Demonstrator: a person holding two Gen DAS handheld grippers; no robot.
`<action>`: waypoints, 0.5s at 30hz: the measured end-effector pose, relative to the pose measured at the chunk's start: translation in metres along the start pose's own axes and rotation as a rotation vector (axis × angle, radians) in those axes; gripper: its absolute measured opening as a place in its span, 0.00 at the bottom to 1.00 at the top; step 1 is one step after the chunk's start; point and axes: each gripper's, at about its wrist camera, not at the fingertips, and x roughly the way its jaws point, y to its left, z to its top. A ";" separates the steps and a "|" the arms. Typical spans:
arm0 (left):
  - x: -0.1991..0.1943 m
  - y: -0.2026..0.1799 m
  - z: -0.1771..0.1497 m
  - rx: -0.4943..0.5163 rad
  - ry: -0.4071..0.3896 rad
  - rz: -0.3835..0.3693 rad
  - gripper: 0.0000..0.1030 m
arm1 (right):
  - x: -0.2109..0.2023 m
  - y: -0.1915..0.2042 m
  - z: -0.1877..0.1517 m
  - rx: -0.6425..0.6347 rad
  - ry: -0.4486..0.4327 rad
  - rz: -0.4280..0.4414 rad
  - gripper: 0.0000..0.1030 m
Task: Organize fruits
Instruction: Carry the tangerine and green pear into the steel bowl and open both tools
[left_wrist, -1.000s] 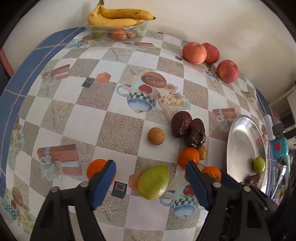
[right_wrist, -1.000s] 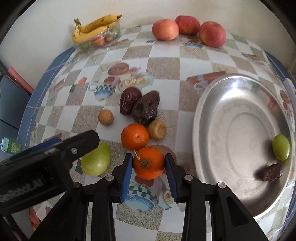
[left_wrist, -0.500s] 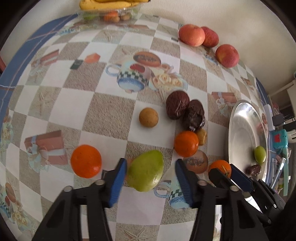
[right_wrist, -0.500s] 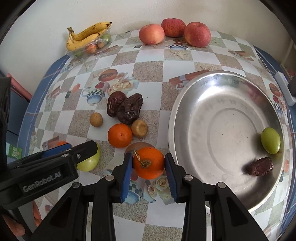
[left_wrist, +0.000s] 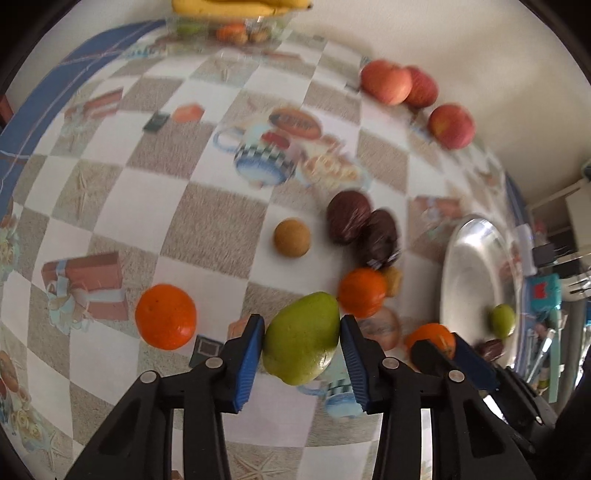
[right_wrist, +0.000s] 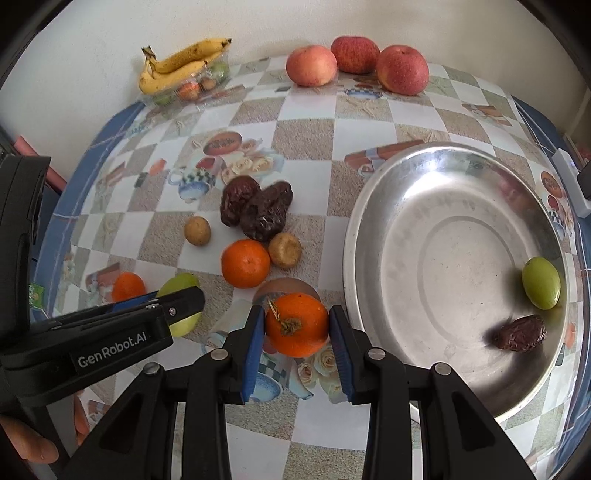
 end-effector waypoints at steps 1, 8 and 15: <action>-0.004 -0.002 0.000 0.008 -0.017 -0.009 0.44 | -0.003 0.000 0.001 0.004 -0.012 0.006 0.36; -0.011 -0.013 0.004 0.018 -0.038 -0.107 0.44 | -0.022 -0.008 0.005 0.041 -0.081 0.003 0.36; -0.014 -0.048 -0.004 0.138 -0.078 -0.116 0.44 | -0.035 -0.050 0.005 0.169 -0.115 -0.129 0.36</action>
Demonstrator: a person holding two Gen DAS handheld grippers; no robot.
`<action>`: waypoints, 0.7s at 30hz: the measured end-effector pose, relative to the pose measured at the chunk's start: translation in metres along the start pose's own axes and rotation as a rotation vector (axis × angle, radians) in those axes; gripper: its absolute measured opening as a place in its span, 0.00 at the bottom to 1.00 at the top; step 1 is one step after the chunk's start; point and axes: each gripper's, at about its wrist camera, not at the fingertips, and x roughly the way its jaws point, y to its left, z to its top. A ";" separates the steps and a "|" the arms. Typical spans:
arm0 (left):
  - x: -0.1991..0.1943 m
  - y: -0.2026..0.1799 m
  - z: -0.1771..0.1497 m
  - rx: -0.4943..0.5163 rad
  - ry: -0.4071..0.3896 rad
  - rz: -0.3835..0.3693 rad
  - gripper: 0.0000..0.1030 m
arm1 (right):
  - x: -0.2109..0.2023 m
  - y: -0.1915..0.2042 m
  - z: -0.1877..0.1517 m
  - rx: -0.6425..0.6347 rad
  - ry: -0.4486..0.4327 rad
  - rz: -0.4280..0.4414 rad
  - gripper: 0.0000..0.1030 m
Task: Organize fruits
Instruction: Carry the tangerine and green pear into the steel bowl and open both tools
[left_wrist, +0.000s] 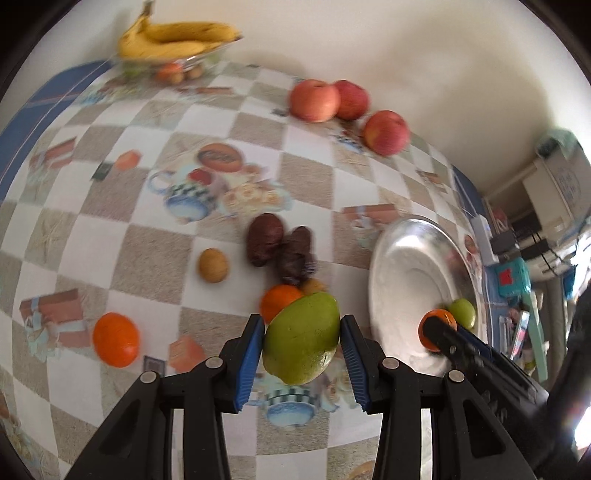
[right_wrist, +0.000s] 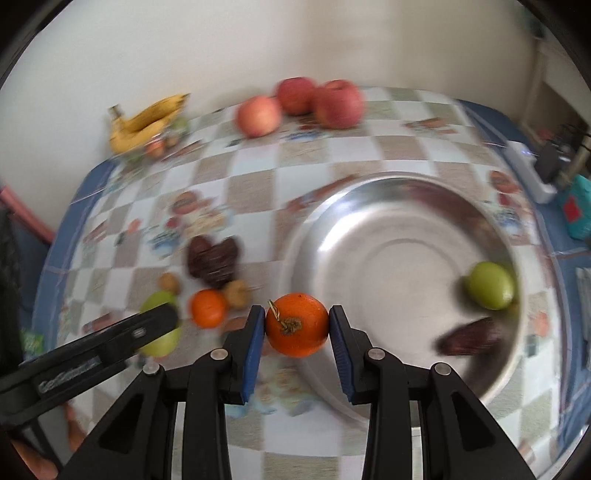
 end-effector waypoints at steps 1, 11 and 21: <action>0.000 -0.006 -0.001 0.022 -0.005 -0.003 0.44 | 0.000 -0.008 0.000 0.031 0.004 -0.016 0.36; 0.019 -0.082 -0.020 0.289 -0.047 -0.018 0.44 | -0.007 -0.074 -0.001 0.245 -0.009 -0.054 0.36; 0.037 -0.124 -0.045 0.449 -0.020 0.000 0.44 | -0.008 -0.086 -0.005 0.282 -0.001 -0.055 0.37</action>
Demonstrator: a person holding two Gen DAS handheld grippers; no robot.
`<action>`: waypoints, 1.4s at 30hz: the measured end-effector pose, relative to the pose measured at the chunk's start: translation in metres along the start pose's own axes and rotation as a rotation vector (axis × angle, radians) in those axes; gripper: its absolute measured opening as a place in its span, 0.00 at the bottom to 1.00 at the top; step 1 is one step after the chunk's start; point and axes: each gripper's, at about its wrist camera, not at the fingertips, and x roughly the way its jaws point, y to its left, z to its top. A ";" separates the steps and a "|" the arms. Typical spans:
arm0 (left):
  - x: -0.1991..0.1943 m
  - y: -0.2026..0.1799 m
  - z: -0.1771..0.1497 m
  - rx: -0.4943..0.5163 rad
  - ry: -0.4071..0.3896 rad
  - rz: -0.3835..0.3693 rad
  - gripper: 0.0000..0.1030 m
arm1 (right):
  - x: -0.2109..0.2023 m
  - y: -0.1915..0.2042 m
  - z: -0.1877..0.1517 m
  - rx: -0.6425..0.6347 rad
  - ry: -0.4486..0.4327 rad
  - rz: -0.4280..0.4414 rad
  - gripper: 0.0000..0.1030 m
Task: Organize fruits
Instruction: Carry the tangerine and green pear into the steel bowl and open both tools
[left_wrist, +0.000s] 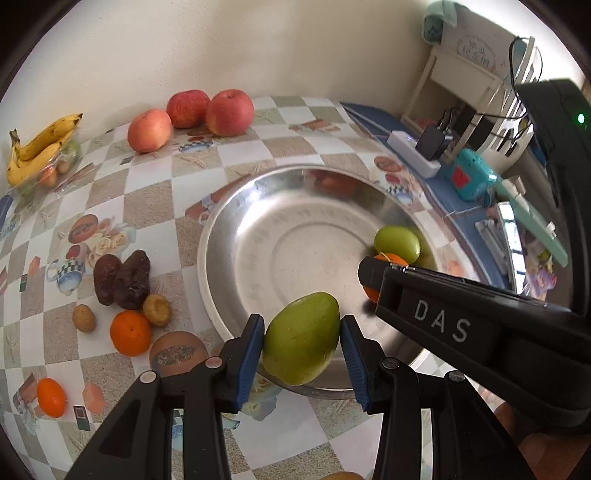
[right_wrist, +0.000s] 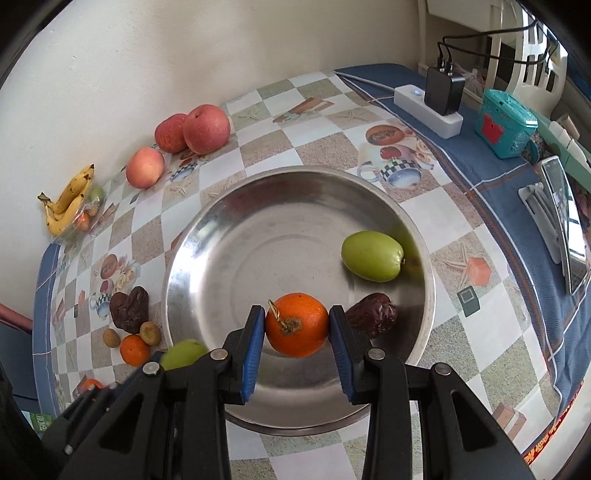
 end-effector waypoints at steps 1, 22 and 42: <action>0.001 0.001 0.000 -0.003 0.003 0.003 0.44 | 0.001 0.001 0.000 -0.001 0.005 0.001 0.37; -0.006 0.037 0.002 -0.146 0.010 0.057 0.57 | 0.005 0.004 -0.001 -0.013 0.020 -0.008 0.37; -0.034 0.143 -0.016 -0.524 0.037 0.329 0.70 | 0.000 0.043 -0.007 -0.188 -0.020 0.058 0.37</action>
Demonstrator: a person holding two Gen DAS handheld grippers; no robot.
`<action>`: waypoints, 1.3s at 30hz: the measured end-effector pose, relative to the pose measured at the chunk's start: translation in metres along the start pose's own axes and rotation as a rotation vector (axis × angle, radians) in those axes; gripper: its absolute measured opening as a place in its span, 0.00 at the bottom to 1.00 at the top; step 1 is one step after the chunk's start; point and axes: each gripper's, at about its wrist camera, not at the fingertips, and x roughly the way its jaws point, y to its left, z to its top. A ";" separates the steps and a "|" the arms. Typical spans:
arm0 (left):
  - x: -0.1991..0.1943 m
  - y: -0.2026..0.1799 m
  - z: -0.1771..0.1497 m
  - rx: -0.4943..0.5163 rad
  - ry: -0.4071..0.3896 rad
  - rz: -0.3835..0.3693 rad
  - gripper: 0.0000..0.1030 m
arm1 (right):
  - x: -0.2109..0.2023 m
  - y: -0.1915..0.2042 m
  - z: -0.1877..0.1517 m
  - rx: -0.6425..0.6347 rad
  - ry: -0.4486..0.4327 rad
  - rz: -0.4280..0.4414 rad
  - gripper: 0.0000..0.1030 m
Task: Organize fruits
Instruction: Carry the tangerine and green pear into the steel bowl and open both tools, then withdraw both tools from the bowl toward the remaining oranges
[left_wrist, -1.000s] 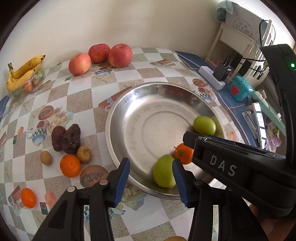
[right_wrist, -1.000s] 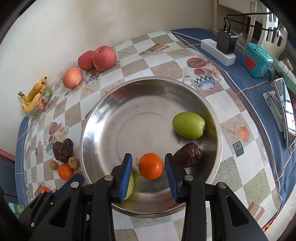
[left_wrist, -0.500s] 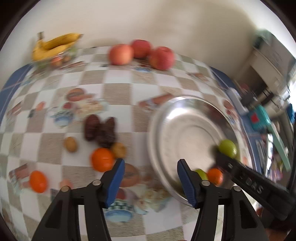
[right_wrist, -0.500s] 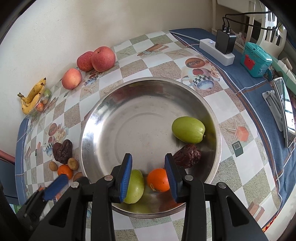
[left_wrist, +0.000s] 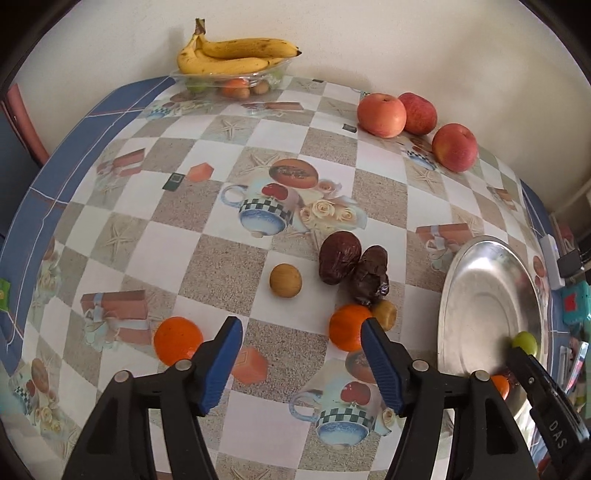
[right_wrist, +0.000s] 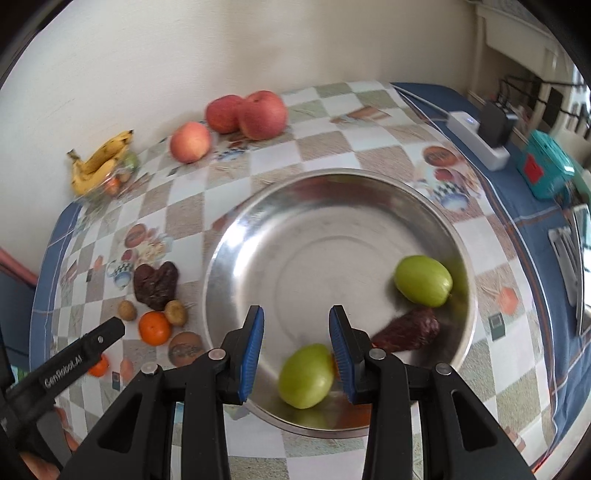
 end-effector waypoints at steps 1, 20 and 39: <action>0.001 0.000 0.000 0.002 0.007 0.001 0.72 | 0.001 0.001 0.000 -0.006 0.002 -0.002 0.39; 0.014 -0.004 -0.003 0.083 0.033 0.106 1.00 | 0.012 0.001 -0.004 -0.045 0.003 -0.114 0.93; -0.010 0.050 0.017 0.128 -0.014 0.159 1.00 | 0.014 0.045 -0.013 -0.142 0.026 -0.039 0.93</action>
